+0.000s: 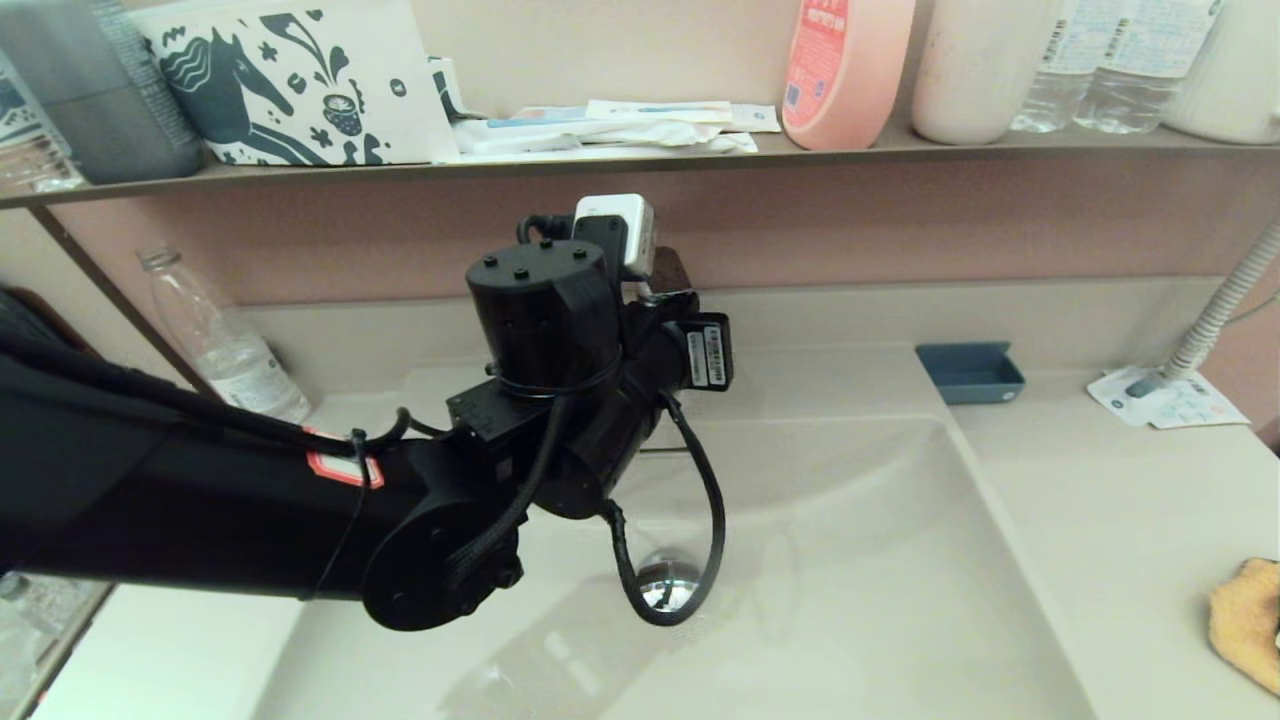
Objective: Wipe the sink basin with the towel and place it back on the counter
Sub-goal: Turn on the faucet
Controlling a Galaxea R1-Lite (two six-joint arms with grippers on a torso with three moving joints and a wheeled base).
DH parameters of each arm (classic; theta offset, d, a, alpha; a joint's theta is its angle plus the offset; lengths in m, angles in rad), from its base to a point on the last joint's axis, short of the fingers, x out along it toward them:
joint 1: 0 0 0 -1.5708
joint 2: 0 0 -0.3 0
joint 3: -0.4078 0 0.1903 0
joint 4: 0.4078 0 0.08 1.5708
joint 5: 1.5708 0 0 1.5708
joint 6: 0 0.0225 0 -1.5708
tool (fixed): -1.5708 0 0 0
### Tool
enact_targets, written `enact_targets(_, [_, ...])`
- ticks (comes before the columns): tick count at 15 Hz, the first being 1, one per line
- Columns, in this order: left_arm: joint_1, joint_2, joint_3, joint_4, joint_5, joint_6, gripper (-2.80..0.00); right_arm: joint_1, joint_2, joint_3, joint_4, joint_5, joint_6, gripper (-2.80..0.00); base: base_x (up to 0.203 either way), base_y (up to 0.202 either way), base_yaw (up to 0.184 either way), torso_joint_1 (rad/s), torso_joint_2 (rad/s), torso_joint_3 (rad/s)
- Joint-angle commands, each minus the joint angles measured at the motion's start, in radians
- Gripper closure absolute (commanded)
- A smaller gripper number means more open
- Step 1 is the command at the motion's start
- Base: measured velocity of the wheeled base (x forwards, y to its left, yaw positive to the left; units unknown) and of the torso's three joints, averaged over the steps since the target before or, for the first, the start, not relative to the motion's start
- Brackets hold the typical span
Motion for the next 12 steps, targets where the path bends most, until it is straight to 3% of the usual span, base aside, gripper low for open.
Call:
enact_targets(1, [0.005, -0.007, -0.011, -0.005, 0.001, 0.012, 0.00, 0.000, 0.000, 0.000, 0.000, 0.000, 0.000, 0.00, 0.000, 0.000, 0.000, 0.000, 0.00, 0.000])
enact_targets(12, [0.030, -0.055, -0.035, 0.010, -0.013, 0.038, 0.00, 0.000, 0.000, 0.000, 0.000, 0.000, 0.000, 0.00, 0.000, 0.000, 0.000, 0.000, 0.00, 0.000])
